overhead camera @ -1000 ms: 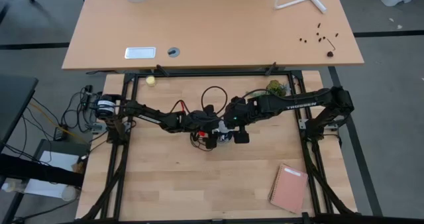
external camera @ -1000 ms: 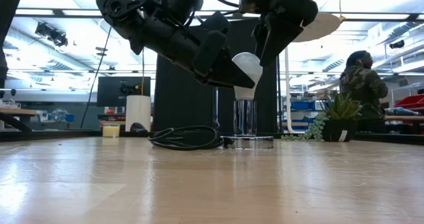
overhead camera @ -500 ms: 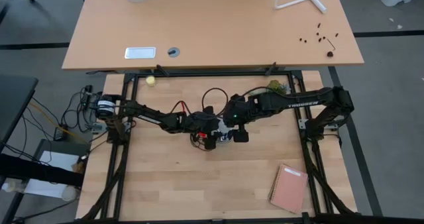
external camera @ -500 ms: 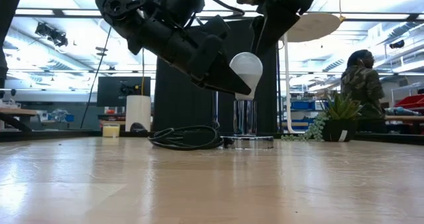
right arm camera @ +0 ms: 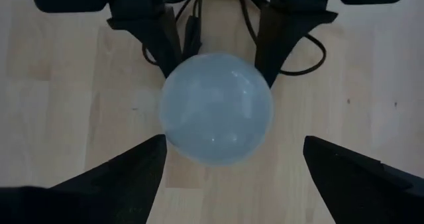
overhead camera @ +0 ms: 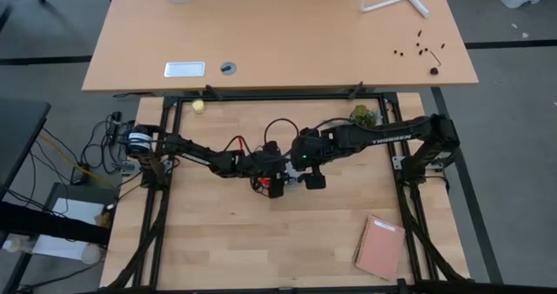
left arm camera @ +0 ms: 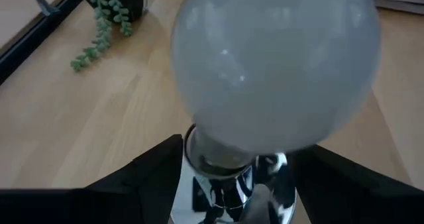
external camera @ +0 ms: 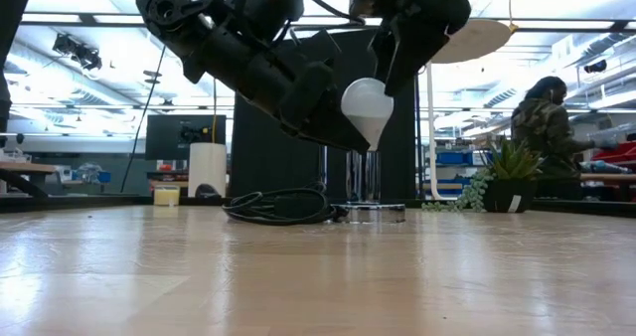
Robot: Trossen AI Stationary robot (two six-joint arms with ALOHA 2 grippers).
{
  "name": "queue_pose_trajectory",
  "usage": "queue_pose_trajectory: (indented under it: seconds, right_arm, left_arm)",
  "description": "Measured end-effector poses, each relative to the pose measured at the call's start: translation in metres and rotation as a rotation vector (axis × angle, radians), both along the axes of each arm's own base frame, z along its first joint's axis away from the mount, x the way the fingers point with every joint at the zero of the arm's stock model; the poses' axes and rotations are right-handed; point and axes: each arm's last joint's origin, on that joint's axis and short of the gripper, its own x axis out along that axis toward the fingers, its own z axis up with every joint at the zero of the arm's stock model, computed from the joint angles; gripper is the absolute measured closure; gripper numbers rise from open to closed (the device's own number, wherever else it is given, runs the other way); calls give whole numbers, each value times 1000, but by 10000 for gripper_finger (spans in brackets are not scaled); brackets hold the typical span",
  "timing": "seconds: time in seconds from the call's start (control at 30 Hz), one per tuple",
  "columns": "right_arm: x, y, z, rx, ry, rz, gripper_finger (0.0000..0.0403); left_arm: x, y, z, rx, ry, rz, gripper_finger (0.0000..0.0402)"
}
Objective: Screw lightbulb
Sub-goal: Insert the white lightbulb into the metallic lamp
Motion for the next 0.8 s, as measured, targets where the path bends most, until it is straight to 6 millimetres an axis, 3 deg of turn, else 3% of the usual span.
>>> queue_pose_trajectory:
  seconds: [0.57,0.8]
  right_arm:
    - [3,-1,5,-9,-41,-26,36]
    - [2,-11,4,-15,-25,-59,36]
  left_arm:
    - [-4,-7,15,20,-35,28,131]
    - [-6,-7,15,34,-12,44,131]
